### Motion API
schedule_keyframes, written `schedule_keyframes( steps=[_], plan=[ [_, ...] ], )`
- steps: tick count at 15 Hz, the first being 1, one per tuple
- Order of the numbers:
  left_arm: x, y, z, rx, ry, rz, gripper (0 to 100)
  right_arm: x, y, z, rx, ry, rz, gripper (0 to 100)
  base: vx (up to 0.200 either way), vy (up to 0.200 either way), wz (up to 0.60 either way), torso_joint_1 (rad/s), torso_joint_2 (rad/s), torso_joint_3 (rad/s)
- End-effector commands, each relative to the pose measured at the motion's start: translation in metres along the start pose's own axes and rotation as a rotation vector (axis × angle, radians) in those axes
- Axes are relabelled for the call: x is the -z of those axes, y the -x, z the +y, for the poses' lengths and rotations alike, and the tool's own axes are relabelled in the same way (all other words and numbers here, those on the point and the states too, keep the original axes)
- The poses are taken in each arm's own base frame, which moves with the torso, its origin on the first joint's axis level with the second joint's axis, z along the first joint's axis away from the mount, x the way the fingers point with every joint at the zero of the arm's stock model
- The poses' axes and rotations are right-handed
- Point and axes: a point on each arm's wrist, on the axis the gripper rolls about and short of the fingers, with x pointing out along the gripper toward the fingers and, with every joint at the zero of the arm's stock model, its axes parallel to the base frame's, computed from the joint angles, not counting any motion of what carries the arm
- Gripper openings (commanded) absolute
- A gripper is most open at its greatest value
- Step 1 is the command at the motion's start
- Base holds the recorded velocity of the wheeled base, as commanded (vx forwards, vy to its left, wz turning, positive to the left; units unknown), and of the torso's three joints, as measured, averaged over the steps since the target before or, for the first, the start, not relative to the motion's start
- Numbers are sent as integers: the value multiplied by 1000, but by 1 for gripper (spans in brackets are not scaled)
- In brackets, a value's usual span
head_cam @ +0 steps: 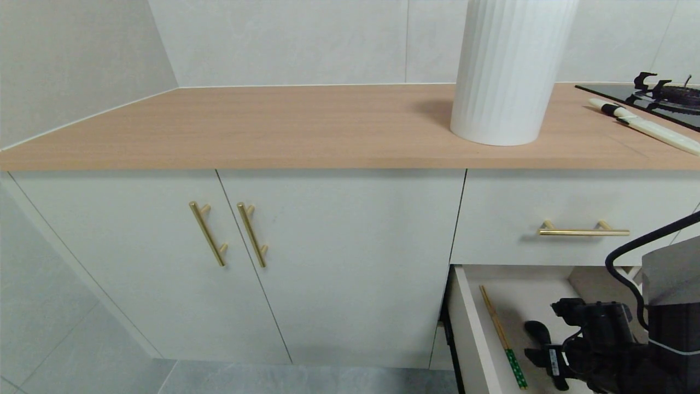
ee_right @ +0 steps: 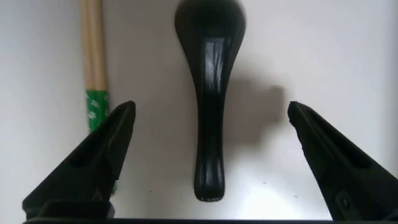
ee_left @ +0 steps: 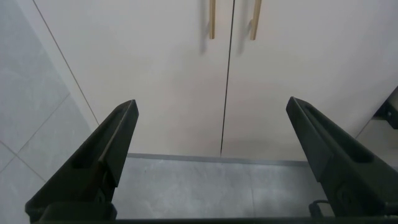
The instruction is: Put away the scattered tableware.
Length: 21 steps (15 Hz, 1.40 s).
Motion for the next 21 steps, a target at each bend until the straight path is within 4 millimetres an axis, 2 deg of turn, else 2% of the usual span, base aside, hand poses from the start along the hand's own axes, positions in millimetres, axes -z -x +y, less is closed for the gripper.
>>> schedule_keyframes(
  steps=[1, 4, 7, 11, 14, 16, 18, 20, 21],
  plan=[
    [0, 0, 0, -1, 0, 0, 100, -14, 23, -2, -8, -11, -75, 100, 0, 0, 0, 0, 0, 0],
    [0, 0, 0, -1, 0, 0, 100, -22, 53, -3, -19, -14, -146, 100, 0, 0, 0, 0, 0, 0],
    [0, 0, 0, -1, 0, 0, 100, -21, 83, -8, -21, -21, -196, 100, 0, 0, 0, 0, 0, 0],
    [0, 0, 0, -2, 0, 0, 100, -30, 110, -20, 9, -55, -280, 100, 0, 0, 0, 0, 0, 0],
    [0, 0, 0, -1, 0, 0, 100, -64, 128, -32, 48, -70, -305, 100, 0, 0, 0, 0, 0, 0],
    [0, 0, 0, -1, 0, 0, 100, -80, 156, -35, 8, -65, -272, 100, 0, 0, 0, 0, 0, 0],
    [0, 0, 0, -2, 0, 0, 100, -78, 188, -33, -91, -50, -164, 100, 0, 0, 0, 0, 0, 0],
    [0, 0, 0, -1, -1, 0, 100, -70, 194, -29, -134, -26, -40, 100, 0, 0, 0, 0, 0, 0],
    [0, 0, 0, -1, 0, 0, 100, -68, 190, -28, -139, -20, -6, 100, 0, 0, 0, 0, 0, 0]
  ],
)
